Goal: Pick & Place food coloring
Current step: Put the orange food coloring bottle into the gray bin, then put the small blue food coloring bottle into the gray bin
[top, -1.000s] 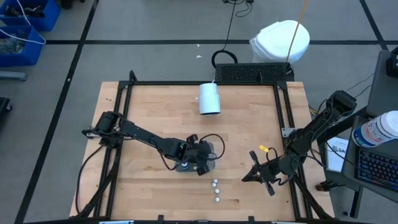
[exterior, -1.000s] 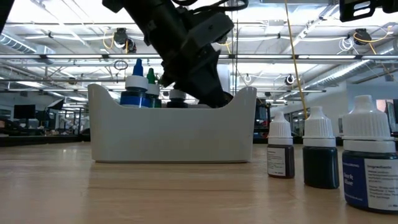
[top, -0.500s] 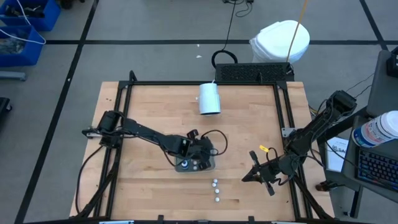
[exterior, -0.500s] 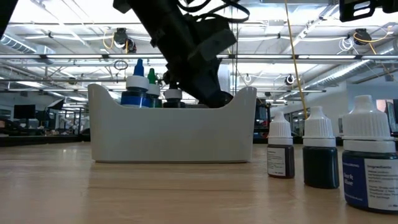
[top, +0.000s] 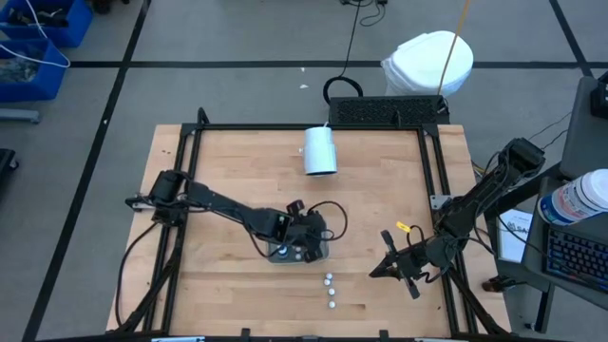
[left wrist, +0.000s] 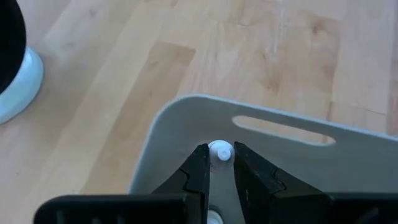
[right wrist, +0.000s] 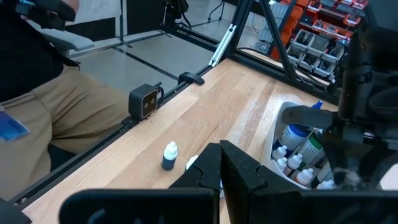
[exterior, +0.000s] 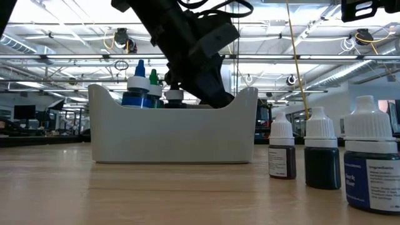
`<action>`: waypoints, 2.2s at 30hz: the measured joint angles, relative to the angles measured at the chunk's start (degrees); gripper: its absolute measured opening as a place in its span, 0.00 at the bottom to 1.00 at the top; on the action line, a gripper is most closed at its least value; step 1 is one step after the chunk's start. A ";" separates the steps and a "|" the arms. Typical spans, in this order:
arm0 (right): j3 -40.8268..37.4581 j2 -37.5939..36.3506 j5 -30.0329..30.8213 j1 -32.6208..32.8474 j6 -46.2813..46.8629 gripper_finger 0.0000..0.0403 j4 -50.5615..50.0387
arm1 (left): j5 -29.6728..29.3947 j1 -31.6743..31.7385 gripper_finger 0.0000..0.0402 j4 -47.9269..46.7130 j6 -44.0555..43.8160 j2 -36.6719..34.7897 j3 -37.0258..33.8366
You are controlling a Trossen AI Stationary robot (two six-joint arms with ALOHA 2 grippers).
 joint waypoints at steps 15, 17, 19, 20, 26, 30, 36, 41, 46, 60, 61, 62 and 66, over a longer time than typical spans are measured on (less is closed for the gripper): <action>0.00 0.00 0.00 0.00 -0.17 0.00 0.85 | 1.28 -0.91 0.15 -0.22 -0.56 1.89 0.04; 0.00 0.00 0.00 0.02 -0.17 0.00 0.71 | 1.29 -0.90 0.15 -0.39 -0.19 1.90 0.02; 0.00 0.00 0.00 0.00 -0.18 0.00 0.78 | 1.29 -0.88 0.15 -0.73 -0.19 1.90 0.02; 0.00 0.00 0.00 0.00 -0.19 0.00 0.84 | 1.35 -0.88 0.15 -0.89 -0.17 1.90 0.00; 0.00 0.00 0.00 0.02 -0.20 0.00 0.83 | 1.45 -0.88 0.17 -0.82 -0.29 1.90 -0.03; 0.00 0.00 0.00 0.02 -0.36 0.00 0.83 | 1.42 -0.88 0.26 -0.72 -0.48 1.90 -0.09; 0.00 0.00 0.00 0.00 -0.29 0.00 0.78 | 1.44 -0.68 0.41 -0.74 0.05 1.68 0.24; 0.00 0.00 -0.02 0.01 -0.28 0.00 0.65 | 3.47 -1.40 0.49 -6.76 3.05 -0.02 6.56; -0.02 0.00 -0.01 0.01 -0.33 0.00 0.37 | 4.92 -7.09 0.48 -13.86 5.00 -2.73 19.71; -0.04 0.00 0.00 0.00 -0.46 0.00 1.53 | -12.56 -25.47 0.13 -12.97 9.62 4.76 21.59; -0.04 0.00 0.00 0.00 -0.50 0.00 1.73 | -12.75 -26.57 0.08 -12.68 11.33 5.28 21.59; -0.04 0.00 0.00 0.00 -0.52 0.00 1.84 | -12.99 -27.86 0.04 -11.84 13.34 5.56 21.56; -0.04 0.00 0.00 0.00 -0.58 0.00 2.23 | -12.73 -31.44 0.02 -8.92 19.73 4.64 19.39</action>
